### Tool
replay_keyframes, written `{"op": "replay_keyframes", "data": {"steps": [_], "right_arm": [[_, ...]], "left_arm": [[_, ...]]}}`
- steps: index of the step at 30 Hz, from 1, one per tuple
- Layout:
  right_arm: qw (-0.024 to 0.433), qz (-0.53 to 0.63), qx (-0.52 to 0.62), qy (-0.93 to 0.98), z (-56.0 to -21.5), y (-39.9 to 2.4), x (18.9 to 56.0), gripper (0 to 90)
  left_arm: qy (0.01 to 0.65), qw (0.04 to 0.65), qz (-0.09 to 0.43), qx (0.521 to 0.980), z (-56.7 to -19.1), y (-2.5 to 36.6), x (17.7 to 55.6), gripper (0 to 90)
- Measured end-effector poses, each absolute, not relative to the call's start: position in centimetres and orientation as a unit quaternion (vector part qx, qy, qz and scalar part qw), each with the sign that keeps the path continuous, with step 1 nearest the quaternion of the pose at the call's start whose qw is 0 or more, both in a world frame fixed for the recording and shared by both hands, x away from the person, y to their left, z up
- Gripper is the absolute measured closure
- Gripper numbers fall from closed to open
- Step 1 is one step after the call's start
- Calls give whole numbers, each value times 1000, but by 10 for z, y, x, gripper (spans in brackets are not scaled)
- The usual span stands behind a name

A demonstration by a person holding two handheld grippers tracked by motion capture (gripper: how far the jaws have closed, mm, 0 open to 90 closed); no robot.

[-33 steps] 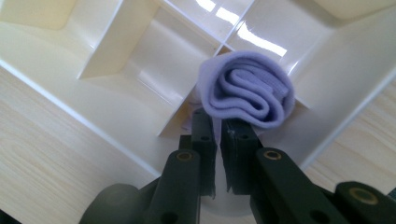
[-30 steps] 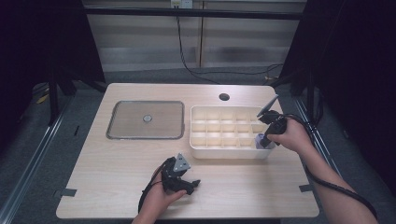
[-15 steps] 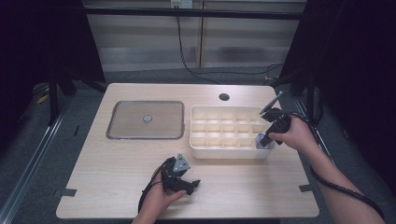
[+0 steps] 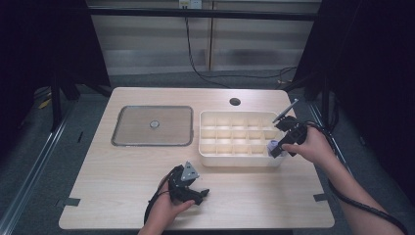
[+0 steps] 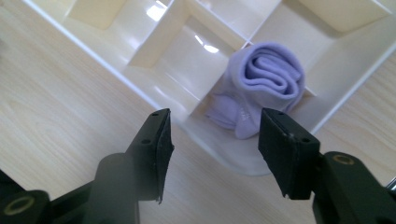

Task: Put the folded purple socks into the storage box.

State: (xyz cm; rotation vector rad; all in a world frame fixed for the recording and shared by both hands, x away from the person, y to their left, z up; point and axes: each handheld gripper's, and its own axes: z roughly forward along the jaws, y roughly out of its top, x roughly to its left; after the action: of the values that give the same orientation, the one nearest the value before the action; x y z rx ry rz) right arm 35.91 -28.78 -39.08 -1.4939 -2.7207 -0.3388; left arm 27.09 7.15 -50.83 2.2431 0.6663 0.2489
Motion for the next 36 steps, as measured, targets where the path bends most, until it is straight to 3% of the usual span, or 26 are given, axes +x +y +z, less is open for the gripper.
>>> {"op": "replay_keyframes", "data": {"steps": [15,36], "right_arm": [[3,-134,-444,-886,-386,-277,327,367],[17,-149,-429,-891,-405,-274,307,342]], "left_arm": [[261,384,98,880,-508,72,271,162],[261,384,98,880,-508,72,271,162]]}}
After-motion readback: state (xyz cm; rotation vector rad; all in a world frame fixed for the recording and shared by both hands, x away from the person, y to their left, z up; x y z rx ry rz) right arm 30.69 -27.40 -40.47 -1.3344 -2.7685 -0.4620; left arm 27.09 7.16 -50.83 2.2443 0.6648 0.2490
